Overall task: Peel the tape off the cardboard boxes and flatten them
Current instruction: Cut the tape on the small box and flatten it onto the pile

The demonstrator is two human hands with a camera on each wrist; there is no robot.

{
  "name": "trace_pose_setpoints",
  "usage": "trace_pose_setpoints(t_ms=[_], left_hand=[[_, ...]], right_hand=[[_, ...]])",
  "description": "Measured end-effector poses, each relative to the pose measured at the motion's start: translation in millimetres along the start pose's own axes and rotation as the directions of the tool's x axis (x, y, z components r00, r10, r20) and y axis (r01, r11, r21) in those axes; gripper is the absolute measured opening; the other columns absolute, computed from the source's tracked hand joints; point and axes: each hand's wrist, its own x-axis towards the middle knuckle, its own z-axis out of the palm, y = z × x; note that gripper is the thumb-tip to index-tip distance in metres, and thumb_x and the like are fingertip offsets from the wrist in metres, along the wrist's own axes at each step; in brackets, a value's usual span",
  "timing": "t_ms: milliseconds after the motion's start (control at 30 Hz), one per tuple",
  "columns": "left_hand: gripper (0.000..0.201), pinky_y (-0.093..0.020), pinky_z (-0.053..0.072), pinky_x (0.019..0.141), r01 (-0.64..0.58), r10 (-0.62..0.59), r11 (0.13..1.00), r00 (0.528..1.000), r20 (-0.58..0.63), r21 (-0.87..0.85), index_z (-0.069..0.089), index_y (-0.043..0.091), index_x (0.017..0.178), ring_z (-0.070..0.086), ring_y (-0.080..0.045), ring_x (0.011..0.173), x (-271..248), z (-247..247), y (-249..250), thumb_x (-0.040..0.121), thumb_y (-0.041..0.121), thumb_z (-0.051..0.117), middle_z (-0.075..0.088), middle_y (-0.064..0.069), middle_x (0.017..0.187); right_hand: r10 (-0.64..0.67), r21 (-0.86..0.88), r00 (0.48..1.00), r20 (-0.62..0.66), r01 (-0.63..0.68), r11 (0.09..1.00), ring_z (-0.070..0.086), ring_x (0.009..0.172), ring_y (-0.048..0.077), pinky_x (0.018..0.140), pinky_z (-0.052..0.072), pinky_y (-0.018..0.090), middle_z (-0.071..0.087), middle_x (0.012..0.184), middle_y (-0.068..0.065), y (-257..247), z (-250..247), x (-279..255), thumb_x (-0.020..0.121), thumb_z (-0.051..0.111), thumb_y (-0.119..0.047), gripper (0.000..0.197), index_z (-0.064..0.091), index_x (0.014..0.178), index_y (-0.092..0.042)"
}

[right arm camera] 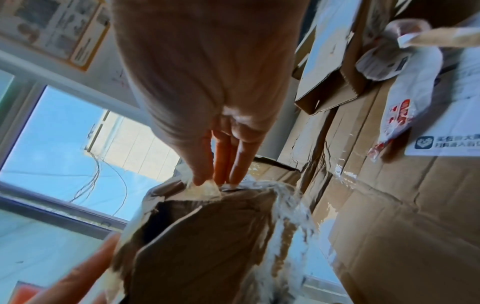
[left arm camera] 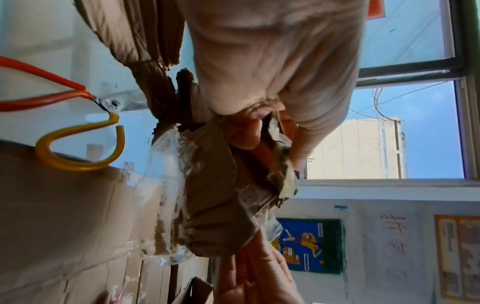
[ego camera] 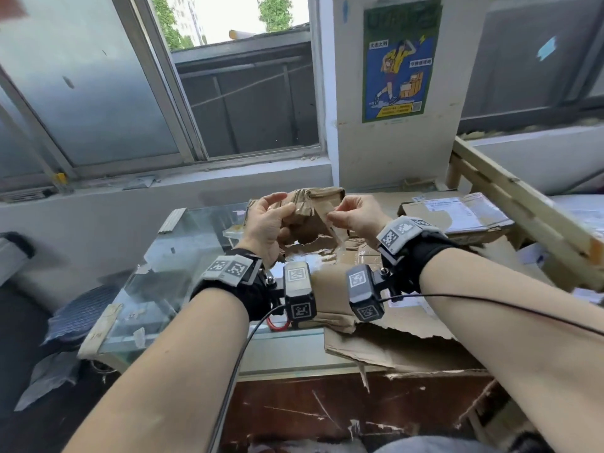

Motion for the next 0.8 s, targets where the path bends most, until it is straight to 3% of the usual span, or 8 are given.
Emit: trace_pose_setpoints(t_ms=[67, 167, 233, 333, 433, 533, 633, 800], left_hand=[[0.022, -0.013, 0.039, 0.038, -0.007, 0.007, 1.0, 1.0, -0.001, -0.007, 0.059, 0.019, 0.099, 0.063, -0.006, 0.055, -2.5, 10.2, 0.4, 0.084, 0.008, 0.071, 0.066, 0.0, 0.086], [0.032, -0.021, 0.051, 0.051, -0.05, 0.051, 0.995, 0.999, -0.009, 0.085, 0.063, 0.016, 0.104, 0.066, -0.011, 0.064, -4.0, 25.4, -1.0, 0.077, 0.018, 0.08, 0.069, -0.005, 0.092], [0.036, -0.028, 0.057, 0.06, -0.081, 0.081, 0.986, 0.997, 0.007, 0.147, 0.065, 0.015, 0.105, 0.068, -0.015, 0.072, -4.8, 36.5, -2.2, 0.074, 0.021, 0.082, 0.07, -0.008, 0.096], [0.039, -0.038, 0.06, 0.076, -0.113, 0.097, 0.965, 0.992, 0.077, 0.238, 0.066, 0.015, 0.104, 0.07, -0.022, 0.086, -9.2, 54.4, -1.7, 0.071, 0.024, 0.085, 0.07, -0.011, 0.104], [0.046, -0.04, 0.057, 0.087, -0.159, 0.121, 0.935, 0.983, 0.137, 0.318, 0.065, 0.016, 0.109, 0.068, -0.023, 0.095, -11.6, 71.0, -3.7, 0.069, 0.026, 0.086, 0.07, -0.012, 0.108], [0.081, -0.034, 0.048, 0.099, -0.256, 0.207, 0.795, 0.967, 0.151, 0.55, 0.052, 0.031, 0.129, 0.06, -0.017, 0.109, -7.6, 76.2, -7.8, 0.058, 0.041, 0.089, 0.063, -0.003, 0.115], [0.113, -0.035, 0.039, 0.108, -0.268, 0.189, 0.659, 0.963, 0.19, 0.702, 0.022, 0.033, 0.149, 0.048, -0.021, 0.124, -6.1, 79.0, -16.2, 0.06, 0.035, 0.09, 0.054, -0.006, 0.13], [0.134, -0.041, 0.03, 0.114, -0.32, 0.177, 0.439, 0.947, 0.269, 0.839, -0.004, 0.041, 0.151, 0.033, -0.03, 0.137, -3.6, 86.0, -33.8, 0.055, 0.038, 0.09, 0.041, -0.015, 0.142]], right_hand=[[0.022, 0.059, 1.0, 0.019, -0.023, 0.998, 0.054, 0.066, 0.016, 0.068, 0.05, 0.026, 0.055, 0.07, 0.007, -4.6, -11.0, -0.8, 0.082, 0.066, 0.005, 0.024, 0.053, 0.069, -0.009], [0.033, 0.024, 0.991, 0.126, -0.036, 0.999, 0.057, 0.085, 0.023, 0.081, 0.052, 0.035, 0.056, 0.09, 0.01, -13.3, -24.0, -3.2, 0.084, 0.064, 0.001, 0.02, 0.051, 0.096, -0.007], [-0.035, -0.192, 0.993, 0.11, 0.056, 0.98, 0.054, 0.099, 0.023, 0.088, 0.049, 0.036, 0.051, 0.11, 0.012, -14.4, -31.2, -2.5, 0.079, 0.069, -0.007, 0.047, 0.043, 0.118, -0.009], [-0.304, -0.593, 0.948, 0.096, 0.3, 0.747, 0.042, 0.113, 0.021, 0.099, 0.038, 0.03, 0.039, 0.127, 0.01, -16.0, -38.7, -4.2, 0.076, 0.07, -0.009, 0.074, 0.033, 0.141, -0.019], [-0.427, -0.626, 0.888, 0.17, 0.432, 0.649, 0.046, 0.118, 0.024, 0.1, 0.038, 0.031, 0.05, 0.13, 0.01, -16.1, -50.0, -3.8, 0.086, 0.062, -0.012, 0.048, 0.05, 0.132, -0.012], [-0.401, -0.591, 0.913, 0.082, 0.368, 0.718, 0.057, 0.111, 0.028, 0.097, 0.043, 0.033, 0.063, 0.119, 0.014, -14.1, -63.0, -2.3, 0.092, 0.055, -0.013, 0.03, 0.06, 0.121, -0.006], [-0.309, -0.543, 0.951, -0.013, 0.253, 0.801, 0.061, 0.105, 0.027, 0.092, 0.046, 0.033, 0.068, 0.111, 0.013, -8.5, -75.4, -0.7, 0.092, 0.06, -0.024, 0.029, 0.065, 0.115, -0.007], [-0.272, -0.444, 0.95, -0.152, 0.181, 0.878, 0.058, 0.08, 0.025, 0.072, 0.042, 0.031, 0.065, 0.078, 0.012, -5.2, -93.6, 7.5, 0.087, 0.067, -0.029, 0.027, 0.073, 0.087, -0.003]])
